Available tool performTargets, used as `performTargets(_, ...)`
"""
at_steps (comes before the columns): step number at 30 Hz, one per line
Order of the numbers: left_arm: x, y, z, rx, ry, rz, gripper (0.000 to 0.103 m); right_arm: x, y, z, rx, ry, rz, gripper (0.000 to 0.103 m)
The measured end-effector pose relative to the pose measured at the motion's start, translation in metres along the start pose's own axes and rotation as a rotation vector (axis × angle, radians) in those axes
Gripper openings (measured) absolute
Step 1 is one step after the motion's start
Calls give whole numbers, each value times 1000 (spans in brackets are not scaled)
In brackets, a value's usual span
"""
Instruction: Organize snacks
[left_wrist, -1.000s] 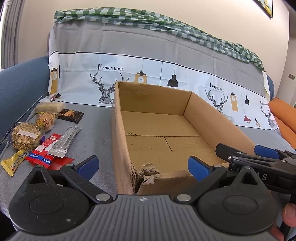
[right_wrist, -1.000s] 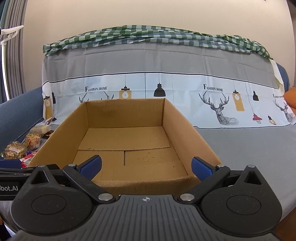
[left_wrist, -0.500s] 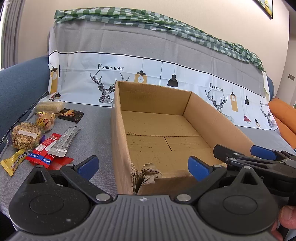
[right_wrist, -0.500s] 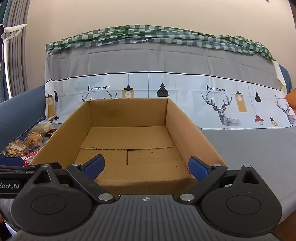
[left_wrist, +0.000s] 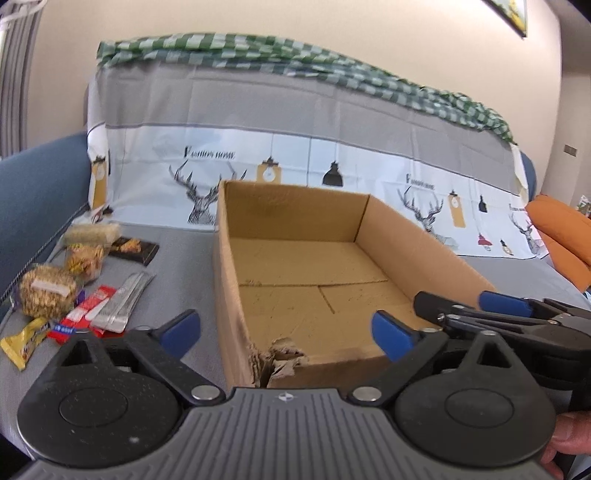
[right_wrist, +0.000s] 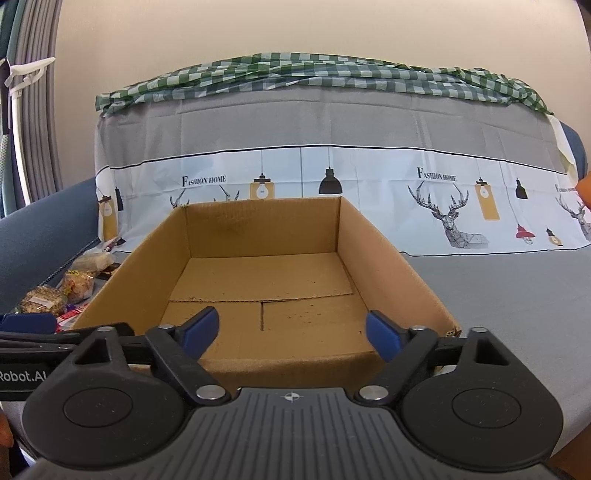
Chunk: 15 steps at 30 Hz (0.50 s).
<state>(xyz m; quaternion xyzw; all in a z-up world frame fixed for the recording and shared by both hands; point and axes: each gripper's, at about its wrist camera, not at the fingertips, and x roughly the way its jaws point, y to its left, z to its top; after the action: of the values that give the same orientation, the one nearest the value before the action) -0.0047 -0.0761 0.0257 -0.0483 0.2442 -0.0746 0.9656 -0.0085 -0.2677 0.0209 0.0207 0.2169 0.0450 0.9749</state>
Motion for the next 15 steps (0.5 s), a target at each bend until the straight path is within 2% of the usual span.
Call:
performTargets(4,-4,6,5,-18,3,-43,72,-5,4,1,-1,-9,15,72)
performTargets(6,-6,17,12,-57,10,-66,58,-7,6,5,9,-11,16,64)
performTargets(8,-7,30,20,-102,22,-85,52,-10,8,11,37,-9,19,61)
performTargets(12,-6,66,43,-162,29,-122,50,-18,16,22,85,-28,43,59)
performTargets(15,1,100,63,-142,-1,-77,51,-23,26,34,134,-27,102,60)
